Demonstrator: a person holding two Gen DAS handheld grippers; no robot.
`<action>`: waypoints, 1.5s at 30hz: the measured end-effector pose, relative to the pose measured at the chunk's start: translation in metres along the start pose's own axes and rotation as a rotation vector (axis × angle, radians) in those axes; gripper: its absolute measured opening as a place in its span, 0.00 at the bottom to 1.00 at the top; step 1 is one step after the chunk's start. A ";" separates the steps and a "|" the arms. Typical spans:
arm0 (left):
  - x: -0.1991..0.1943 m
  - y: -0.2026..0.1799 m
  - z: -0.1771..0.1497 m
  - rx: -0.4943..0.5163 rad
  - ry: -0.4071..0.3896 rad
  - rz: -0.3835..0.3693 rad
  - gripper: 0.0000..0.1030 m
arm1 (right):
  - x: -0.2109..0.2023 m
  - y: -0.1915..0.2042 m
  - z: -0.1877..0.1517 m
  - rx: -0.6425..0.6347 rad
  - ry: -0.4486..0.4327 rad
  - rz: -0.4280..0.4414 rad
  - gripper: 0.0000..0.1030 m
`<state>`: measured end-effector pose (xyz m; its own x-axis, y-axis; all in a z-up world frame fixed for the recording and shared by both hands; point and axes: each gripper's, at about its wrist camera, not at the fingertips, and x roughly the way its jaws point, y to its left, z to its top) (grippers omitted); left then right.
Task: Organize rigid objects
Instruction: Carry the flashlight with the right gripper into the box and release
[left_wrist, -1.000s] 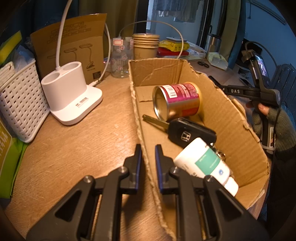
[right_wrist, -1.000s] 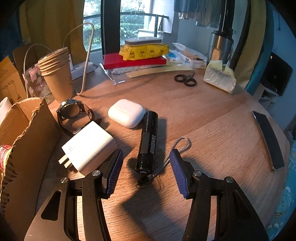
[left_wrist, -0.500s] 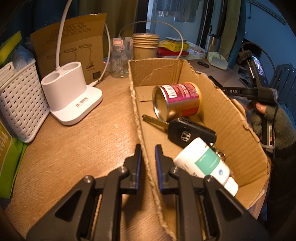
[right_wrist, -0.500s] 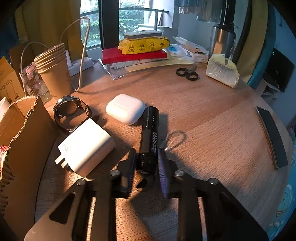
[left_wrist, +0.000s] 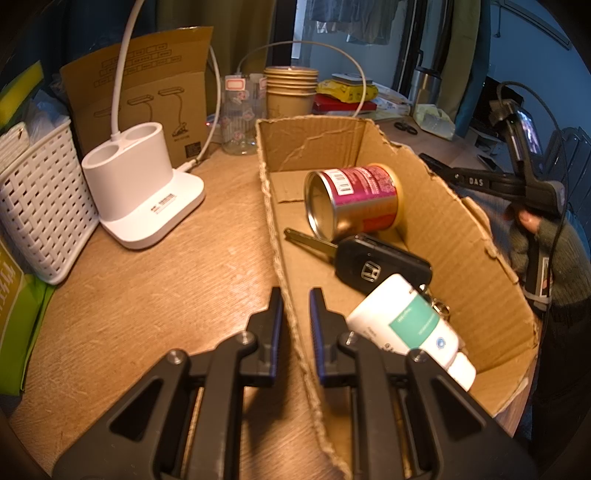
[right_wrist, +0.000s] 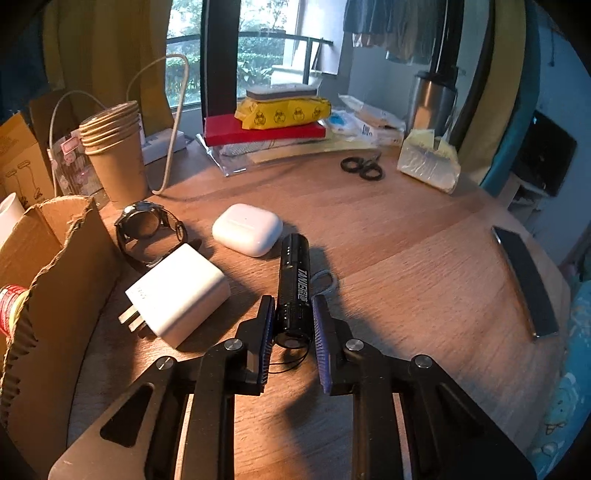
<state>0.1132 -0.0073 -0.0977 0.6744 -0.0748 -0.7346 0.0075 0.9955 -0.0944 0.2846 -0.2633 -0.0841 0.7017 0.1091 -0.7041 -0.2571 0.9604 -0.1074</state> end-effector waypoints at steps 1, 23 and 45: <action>0.000 0.000 0.000 0.000 0.000 0.000 0.15 | -0.002 0.001 -0.001 -0.002 -0.004 0.002 0.21; 0.000 0.000 0.000 -0.001 0.000 0.000 0.15 | -0.085 0.034 0.011 -0.082 -0.170 0.050 0.21; 0.001 0.000 0.000 -0.001 0.000 -0.001 0.15 | -0.164 0.092 0.018 -0.199 -0.325 0.193 0.21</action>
<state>0.1135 -0.0071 -0.0981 0.6742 -0.0754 -0.7347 0.0071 0.9954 -0.0955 0.1579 -0.1881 0.0336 0.7928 0.3875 -0.4704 -0.5049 0.8499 -0.1509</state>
